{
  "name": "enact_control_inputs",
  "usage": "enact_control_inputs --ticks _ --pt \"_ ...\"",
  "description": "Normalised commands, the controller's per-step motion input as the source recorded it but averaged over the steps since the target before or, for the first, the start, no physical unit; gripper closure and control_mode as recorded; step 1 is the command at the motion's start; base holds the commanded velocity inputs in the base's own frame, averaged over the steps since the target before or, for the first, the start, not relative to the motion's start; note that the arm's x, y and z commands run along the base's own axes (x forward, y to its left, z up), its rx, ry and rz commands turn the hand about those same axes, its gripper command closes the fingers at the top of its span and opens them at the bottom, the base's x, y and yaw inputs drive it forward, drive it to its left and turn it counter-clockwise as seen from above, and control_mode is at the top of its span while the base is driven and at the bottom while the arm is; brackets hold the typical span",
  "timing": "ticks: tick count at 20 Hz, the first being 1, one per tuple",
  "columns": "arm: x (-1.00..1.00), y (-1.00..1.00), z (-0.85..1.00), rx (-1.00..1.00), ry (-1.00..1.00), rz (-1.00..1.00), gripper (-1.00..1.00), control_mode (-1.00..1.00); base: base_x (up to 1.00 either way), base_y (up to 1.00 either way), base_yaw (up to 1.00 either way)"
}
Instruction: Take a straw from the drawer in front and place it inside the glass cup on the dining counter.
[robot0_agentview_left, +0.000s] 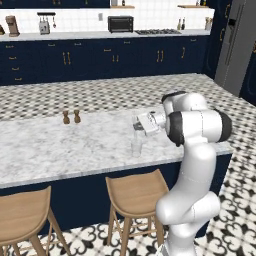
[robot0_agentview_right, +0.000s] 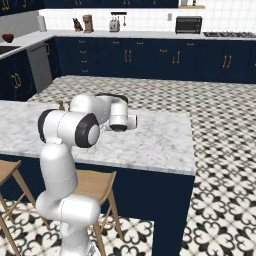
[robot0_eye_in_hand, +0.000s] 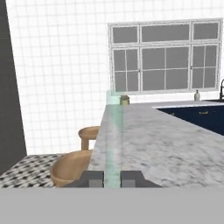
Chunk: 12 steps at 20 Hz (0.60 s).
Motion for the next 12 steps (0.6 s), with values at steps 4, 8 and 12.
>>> enact_control_inputs --ticks 4,8,12 --pt "0.00 0.00 -0.23 0.00 0.00 0.04 1.00 -1.00 0.00 0.00 0.00" --pt "0.00 0.00 -0.22 0.00 0.00 0.03 1.00 -1.00 0.00 0.00 0.00" --pt "0.00 0.00 -0.23 0.00 0.00 0.03 1.00 -1.00 0.00 0.00 0.00"
